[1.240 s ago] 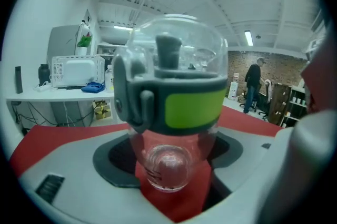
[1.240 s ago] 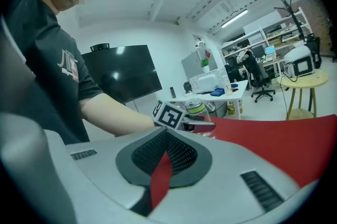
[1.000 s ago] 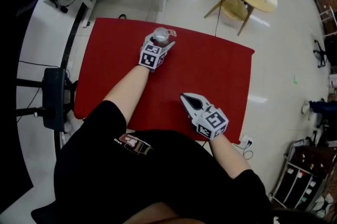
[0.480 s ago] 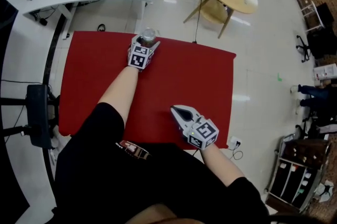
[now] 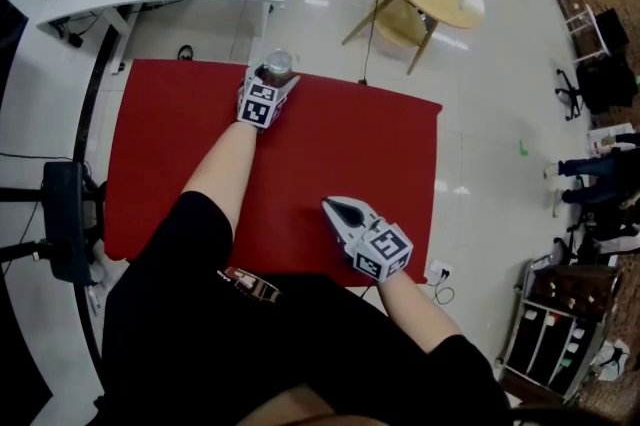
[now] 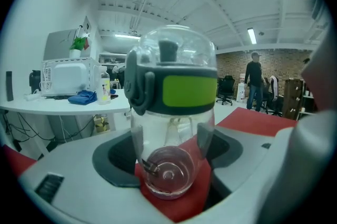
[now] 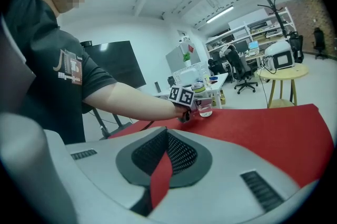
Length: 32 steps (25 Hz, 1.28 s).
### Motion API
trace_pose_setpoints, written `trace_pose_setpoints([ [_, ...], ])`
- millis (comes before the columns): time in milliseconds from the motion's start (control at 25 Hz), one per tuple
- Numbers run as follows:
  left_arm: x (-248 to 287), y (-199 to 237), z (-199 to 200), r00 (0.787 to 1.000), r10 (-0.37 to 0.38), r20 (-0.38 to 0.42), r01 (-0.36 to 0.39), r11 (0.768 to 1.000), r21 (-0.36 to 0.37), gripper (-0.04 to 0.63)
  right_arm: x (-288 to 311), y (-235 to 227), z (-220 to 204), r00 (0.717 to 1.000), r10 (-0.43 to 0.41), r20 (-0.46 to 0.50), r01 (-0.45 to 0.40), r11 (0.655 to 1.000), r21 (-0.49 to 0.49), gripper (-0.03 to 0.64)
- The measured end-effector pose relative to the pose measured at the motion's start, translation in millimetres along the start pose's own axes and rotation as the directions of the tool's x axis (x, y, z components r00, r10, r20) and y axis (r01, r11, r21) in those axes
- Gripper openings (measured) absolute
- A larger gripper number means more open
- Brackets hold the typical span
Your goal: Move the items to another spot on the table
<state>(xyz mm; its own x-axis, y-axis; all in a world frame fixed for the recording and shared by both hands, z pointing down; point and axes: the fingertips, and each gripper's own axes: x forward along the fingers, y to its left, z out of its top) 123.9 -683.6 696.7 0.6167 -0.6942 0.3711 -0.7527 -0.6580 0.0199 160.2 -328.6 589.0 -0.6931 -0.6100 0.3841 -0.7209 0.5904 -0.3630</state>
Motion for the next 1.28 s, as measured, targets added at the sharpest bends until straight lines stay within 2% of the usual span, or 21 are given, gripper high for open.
trace_pose_setpoints([
  [160,-6,-6,1,0.998,-0.054,0.011,0.054,0.998,-0.033,0.356,2,-4,3,1.000,-0.003,0.013,0.003,1.000,0.000,-0.011],
  [240,-13,-6,7,0.997,-0.072,0.029,0.074,0.995,-0.066,0.381,4,-8,6,1.000,-0.007,0.023,0.007,1.000,0.004,-0.011],
  [400,-28,-4,5,0.997,-0.073,0.031,0.075,0.993,-0.092,0.400,9,-19,12,0.999,-0.017,0.042,0.016,1.000,0.004,-0.011],
  [640,-75,3,-23,0.998,-0.050,-0.022,0.049,0.996,-0.078,0.391,19,-52,26,0.995,-0.054,0.084,0.053,0.999,0.010,-0.011],
  [680,-85,3,-27,0.998,-0.052,-0.027,0.050,0.995,-0.082,0.375,21,-57,29,0.994,-0.059,0.088,0.058,0.998,0.008,-0.011],
  [840,-130,-9,-37,0.994,-0.109,-0.021,0.107,0.989,-0.104,0.046,26,-66,36,0.993,-0.077,0.093,0.078,0.997,-0.007,-0.011],
  [880,-141,-13,-36,0.992,-0.126,-0.012,0.123,0.986,-0.109,0.009,28,-67,37,0.993,-0.077,0.090,0.079,0.997,-0.012,-0.011],
  [920,-150,-17,-33,0.990,-0.141,0.001,0.140,0.983,-0.120,-0.008,31,-68,38,0.994,-0.076,0.084,0.077,0.997,-0.013,-0.011],
  [1080,-177,-36,-17,0.985,-0.162,0.057,0.169,0.971,-0.167,-0.008,39,-82,35,0.996,-0.074,0.050,0.074,0.997,0.001,-0.011],
  [1280,-216,-85,-2,0.984,-0.167,0.058,0.175,0.969,-0.174,-0.008,25,-75,29,0.999,-0.042,0.012,0.042,0.999,-0.023,-0.011],
])
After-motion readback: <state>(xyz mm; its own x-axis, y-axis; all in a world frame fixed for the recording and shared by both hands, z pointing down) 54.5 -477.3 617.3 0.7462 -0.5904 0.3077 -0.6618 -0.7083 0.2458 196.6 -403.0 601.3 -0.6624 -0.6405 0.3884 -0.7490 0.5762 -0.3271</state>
